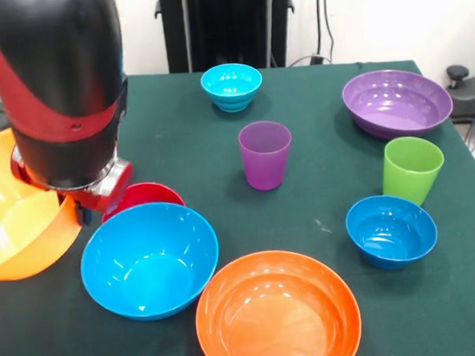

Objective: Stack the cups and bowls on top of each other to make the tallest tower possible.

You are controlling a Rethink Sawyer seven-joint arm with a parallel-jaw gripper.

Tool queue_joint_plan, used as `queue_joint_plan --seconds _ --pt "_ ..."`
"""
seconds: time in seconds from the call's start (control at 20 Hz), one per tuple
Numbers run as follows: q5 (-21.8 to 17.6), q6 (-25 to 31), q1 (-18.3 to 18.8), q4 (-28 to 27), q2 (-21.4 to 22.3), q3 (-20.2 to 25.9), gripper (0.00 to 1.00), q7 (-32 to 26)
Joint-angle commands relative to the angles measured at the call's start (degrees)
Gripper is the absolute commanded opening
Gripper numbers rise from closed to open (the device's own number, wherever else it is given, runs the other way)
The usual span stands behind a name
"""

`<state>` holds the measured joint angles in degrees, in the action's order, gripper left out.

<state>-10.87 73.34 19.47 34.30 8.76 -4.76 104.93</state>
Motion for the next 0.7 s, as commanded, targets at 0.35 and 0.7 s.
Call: queue_joint_plan --seconds 0.35,0.7 --pt "0.1 7.5 -3.9 -2.8 0.4 6.8 0.0 -10.6" --pt "1.5 9.6 -6.2 -9.3 -2.7 7.1 0.0 -3.9"
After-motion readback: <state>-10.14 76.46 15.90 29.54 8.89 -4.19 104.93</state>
